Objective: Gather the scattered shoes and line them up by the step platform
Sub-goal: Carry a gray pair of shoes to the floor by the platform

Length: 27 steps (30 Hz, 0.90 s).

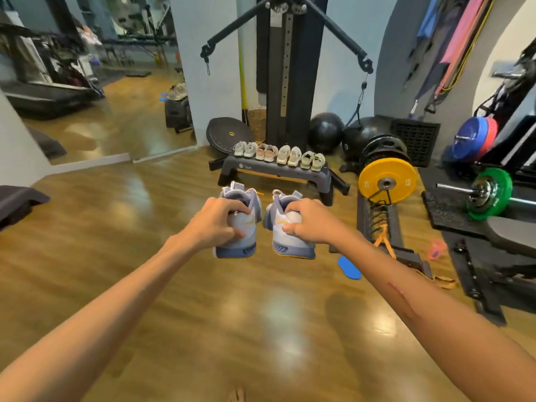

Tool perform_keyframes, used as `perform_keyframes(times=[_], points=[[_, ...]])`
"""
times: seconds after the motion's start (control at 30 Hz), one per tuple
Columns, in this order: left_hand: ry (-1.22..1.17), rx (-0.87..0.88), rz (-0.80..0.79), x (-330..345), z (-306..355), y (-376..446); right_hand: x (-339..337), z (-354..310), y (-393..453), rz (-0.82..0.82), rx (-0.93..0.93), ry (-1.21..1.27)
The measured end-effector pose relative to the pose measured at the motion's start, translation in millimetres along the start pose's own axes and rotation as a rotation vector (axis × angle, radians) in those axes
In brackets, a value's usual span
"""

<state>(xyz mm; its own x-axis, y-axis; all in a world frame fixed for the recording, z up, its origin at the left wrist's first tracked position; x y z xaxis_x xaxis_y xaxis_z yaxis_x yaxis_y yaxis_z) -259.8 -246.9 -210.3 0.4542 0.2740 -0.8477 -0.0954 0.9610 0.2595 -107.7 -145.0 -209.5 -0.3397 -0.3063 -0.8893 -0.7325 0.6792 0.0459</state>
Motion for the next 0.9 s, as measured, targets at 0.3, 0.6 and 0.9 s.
perform_keyframes(times=[0.3,0.6,0.9], points=[[0.044,0.084,-0.226,38.1,-134.6,202.0,-0.1,74.6,201.3,-0.065,0.110,0.049],[0.058,0.072,-0.441,115.9,-242.2,384.8,29.0,203.7,397.1,-0.238,0.121,0.025],[0.009,-0.061,-0.432,163.1,-348.9,546.0,59.0,279.1,595.5,-0.444,0.118,0.015]])
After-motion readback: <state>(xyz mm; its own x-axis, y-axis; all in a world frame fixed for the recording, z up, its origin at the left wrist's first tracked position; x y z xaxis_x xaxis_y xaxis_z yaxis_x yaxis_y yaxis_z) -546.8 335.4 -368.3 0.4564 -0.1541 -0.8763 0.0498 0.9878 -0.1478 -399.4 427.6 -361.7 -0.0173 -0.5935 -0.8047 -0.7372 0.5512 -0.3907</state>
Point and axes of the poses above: each hand's wrist, its own y-axis towards the middle knuckle, its own x-axis out of the palm, z = x × y, the point moved 8 cm from there along y, towards the middle knuckle, and after that the axes turned 8 degrees about x, right-handed, at the moved point
